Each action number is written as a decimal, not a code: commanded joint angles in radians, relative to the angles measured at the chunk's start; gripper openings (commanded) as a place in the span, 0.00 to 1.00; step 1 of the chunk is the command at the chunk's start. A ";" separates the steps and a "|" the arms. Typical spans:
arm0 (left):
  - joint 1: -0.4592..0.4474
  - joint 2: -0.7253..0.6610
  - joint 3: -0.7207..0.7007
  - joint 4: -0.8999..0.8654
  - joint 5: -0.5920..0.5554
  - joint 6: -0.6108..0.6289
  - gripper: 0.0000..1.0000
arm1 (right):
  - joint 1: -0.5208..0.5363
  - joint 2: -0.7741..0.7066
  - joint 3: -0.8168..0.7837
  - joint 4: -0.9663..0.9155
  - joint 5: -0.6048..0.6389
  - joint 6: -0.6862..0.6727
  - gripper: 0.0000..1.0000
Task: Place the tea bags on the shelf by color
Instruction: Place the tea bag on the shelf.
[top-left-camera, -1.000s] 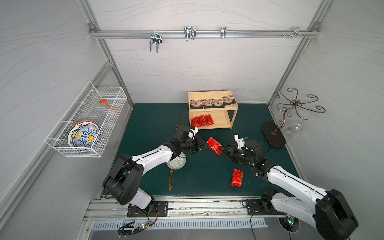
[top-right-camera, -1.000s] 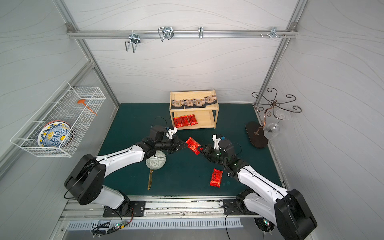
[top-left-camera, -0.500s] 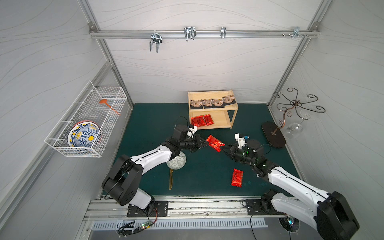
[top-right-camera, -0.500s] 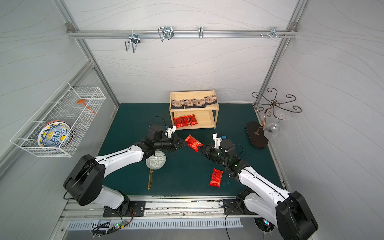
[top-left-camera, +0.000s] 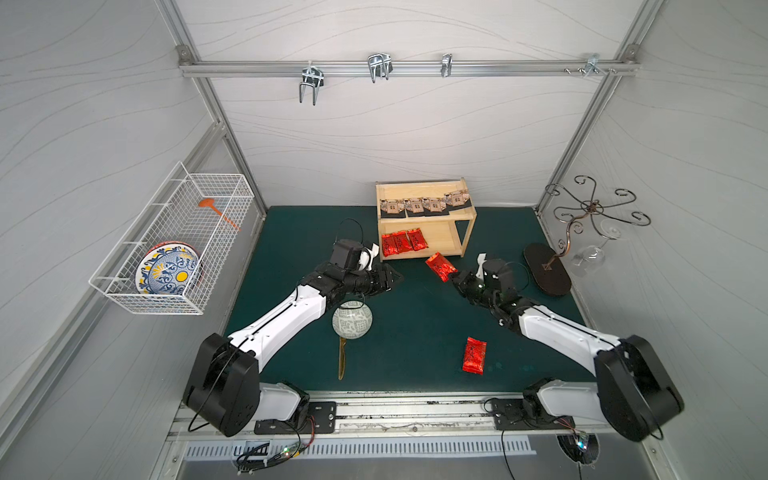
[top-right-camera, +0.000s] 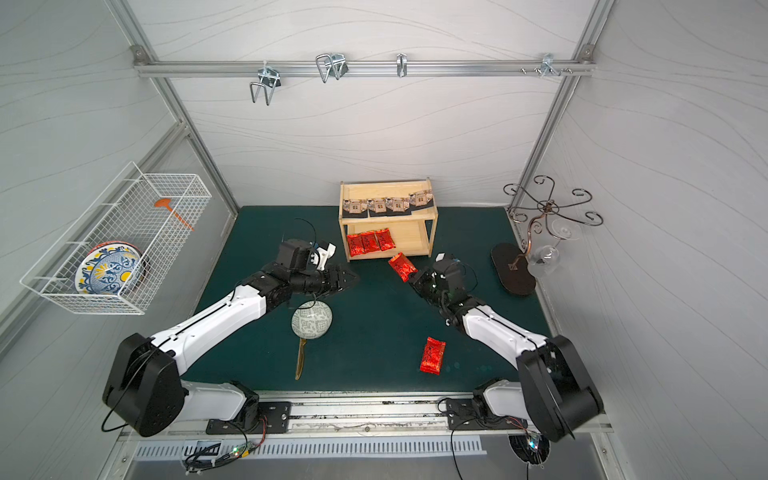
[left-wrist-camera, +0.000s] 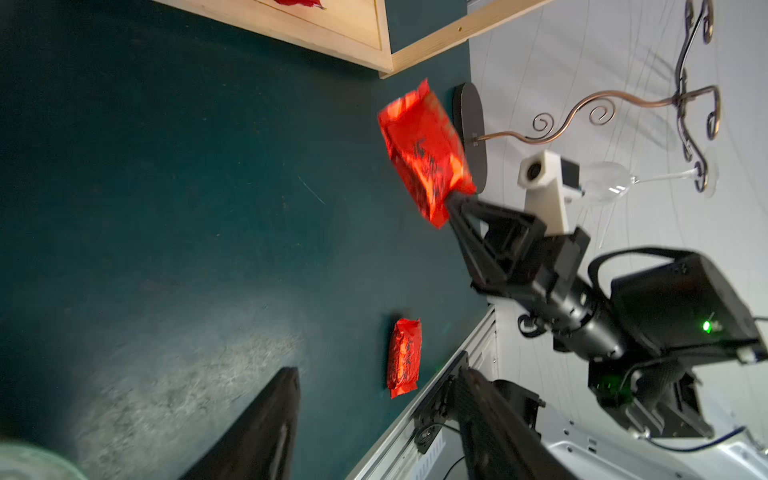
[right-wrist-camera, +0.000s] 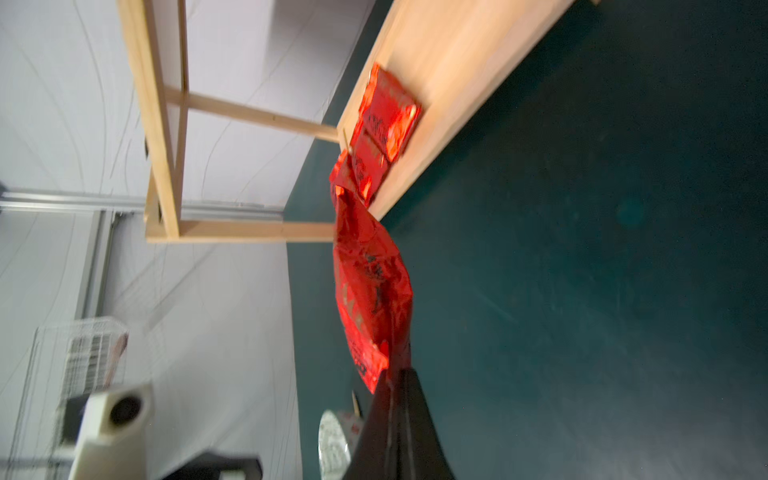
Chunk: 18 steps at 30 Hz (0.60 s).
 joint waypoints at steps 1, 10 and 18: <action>0.000 -0.001 0.033 -0.110 -0.025 0.095 0.65 | -0.012 0.123 0.103 0.067 0.172 -0.002 0.00; 0.000 -0.012 0.005 -0.096 0.002 0.084 0.65 | -0.055 0.478 0.371 0.194 0.201 0.037 0.00; 0.001 -0.013 -0.006 -0.089 0.006 0.080 0.65 | -0.070 0.661 0.545 0.220 0.174 0.079 0.00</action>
